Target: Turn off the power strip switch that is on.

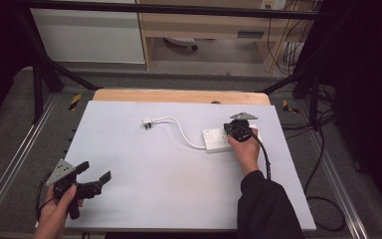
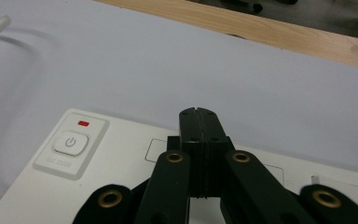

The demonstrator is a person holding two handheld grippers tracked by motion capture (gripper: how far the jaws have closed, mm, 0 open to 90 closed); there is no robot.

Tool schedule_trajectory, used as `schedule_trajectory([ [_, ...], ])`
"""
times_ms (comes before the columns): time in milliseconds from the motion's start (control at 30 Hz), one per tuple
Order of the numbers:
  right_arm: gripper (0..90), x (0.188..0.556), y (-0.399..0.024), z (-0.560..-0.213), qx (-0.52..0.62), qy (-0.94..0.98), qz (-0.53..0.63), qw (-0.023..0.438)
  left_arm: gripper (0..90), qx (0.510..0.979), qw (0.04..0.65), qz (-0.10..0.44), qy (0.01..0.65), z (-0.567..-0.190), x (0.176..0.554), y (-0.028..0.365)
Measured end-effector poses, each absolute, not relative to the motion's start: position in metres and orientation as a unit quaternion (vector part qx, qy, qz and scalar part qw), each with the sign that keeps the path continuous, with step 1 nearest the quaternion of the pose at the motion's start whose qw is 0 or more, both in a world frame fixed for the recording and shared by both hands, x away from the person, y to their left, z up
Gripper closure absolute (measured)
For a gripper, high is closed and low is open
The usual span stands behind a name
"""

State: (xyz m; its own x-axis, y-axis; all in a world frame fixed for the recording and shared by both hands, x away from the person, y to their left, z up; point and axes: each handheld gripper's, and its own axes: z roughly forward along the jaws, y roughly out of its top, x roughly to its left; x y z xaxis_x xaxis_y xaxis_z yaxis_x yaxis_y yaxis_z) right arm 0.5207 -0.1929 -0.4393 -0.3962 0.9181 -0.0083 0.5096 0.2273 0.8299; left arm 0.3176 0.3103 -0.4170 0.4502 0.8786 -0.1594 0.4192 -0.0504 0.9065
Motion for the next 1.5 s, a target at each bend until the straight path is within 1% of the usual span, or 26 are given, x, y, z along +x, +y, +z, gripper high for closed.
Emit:
schedule_trajectory([
  [1500, 90.0, 0.5148, -0.1978, -0.4445, 0.484, 0.729, 0.404, 0.266, 5.1, 0.689, 0.5, 0.23, 0.471, -0.4172, 0.3178, 0.3101],
])
